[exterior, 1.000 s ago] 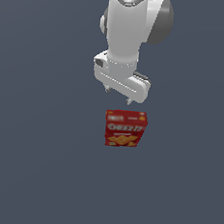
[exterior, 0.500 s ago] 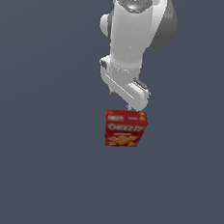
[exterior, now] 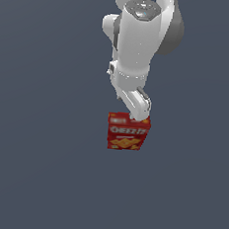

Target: Pick up the object and move it to a goal position.

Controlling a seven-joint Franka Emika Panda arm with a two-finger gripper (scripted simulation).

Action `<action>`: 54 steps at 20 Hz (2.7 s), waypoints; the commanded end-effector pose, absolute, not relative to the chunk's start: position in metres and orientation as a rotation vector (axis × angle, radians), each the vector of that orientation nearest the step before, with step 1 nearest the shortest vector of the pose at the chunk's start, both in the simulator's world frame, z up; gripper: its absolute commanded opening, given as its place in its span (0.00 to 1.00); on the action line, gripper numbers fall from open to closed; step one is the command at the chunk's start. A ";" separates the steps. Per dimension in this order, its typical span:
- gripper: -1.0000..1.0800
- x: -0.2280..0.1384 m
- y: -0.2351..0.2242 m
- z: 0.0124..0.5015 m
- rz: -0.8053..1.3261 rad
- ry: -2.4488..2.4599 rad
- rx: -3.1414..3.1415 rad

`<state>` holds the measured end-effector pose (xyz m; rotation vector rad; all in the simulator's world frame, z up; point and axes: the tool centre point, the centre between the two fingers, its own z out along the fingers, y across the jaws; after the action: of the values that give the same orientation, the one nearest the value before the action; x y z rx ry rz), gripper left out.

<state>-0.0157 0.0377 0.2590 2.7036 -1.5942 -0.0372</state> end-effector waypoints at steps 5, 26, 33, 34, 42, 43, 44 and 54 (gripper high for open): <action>0.96 -0.007 0.045 0.254 -0.025 -1.799 2.572; 0.96 0.010 0.059 0.242 0.000 -2.176 2.266; 0.96 0.009 0.059 0.237 0.000 -2.174 2.267; 0.96 0.009 0.059 0.234 0.000 -2.174 2.267; 0.96 0.008 0.059 0.198 0.000 -2.178 2.264; 0.96 0.008 0.059 0.196 0.000 -2.178 2.264; 0.96 0.009 0.059 0.194 0.000 -2.178 2.264; 0.00 0.009 0.060 0.192 0.000 -2.178 2.264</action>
<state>0.0095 0.0595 0.1928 2.2640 -2.1782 0.0005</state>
